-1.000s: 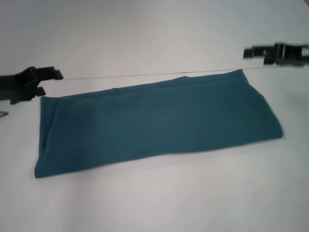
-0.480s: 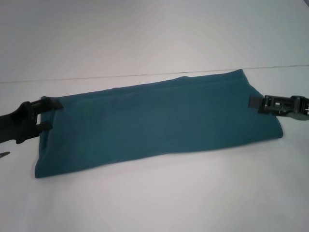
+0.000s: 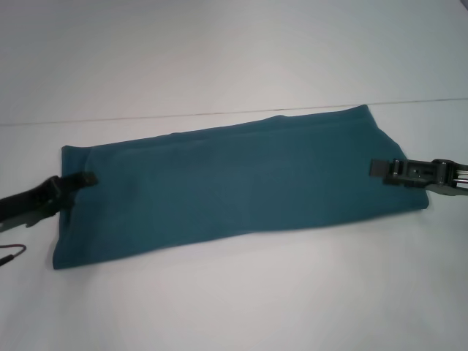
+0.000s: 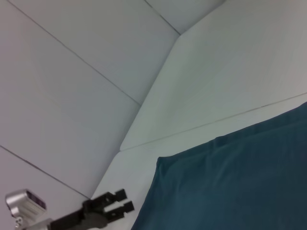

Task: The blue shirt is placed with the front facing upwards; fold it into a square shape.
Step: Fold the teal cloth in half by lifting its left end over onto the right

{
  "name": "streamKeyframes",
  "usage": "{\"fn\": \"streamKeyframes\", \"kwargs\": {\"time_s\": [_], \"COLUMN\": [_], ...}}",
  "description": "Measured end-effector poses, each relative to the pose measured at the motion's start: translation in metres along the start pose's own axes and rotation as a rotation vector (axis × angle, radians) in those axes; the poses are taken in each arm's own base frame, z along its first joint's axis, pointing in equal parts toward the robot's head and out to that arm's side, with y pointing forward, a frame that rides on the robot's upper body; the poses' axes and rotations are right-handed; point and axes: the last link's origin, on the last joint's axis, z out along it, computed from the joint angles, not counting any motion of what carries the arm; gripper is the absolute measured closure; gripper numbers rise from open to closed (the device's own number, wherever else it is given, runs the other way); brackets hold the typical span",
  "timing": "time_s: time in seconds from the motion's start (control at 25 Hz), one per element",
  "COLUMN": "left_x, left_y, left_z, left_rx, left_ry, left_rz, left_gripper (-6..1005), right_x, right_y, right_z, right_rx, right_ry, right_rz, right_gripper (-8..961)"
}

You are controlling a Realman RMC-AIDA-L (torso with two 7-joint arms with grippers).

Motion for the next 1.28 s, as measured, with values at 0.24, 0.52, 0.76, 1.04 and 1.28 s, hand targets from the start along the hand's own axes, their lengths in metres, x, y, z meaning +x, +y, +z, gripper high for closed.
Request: {"fn": "streamKeyframes", "kwargs": {"time_s": [0.24,0.52,0.76,1.04,1.28], "left_x": [-0.005,-0.010,-0.012,0.001,0.019], "left_y": [0.001,-0.002,-0.006,0.004,0.011], "left_z": [0.006,0.010,0.011,-0.003,-0.011], "left_rx": [0.002,0.025,0.051,-0.023,0.014], "left_ry": [-0.005,-0.003,0.003,-0.008,-0.132], "left_rz": [-0.010,-0.023,-0.018,-0.005,0.136], "left_gripper": [228,229,227,225,223], "right_x": [0.002,0.006,0.008,0.008,0.008], "right_y": [-0.001,-0.004,-0.004,-0.004,-0.005], "right_z": [-0.002,-0.003,-0.004,-0.007,-0.007], "right_rx": [-0.001,-0.005,-0.003,-0.011,-0.003], "right_ry": [-0.019,-0.024,-0.025,-0.035,-0.033], "right_rz": [0.019,0.040,0.046,0.053,0.048], "right_gripper": [29,29,29,29,28]}}
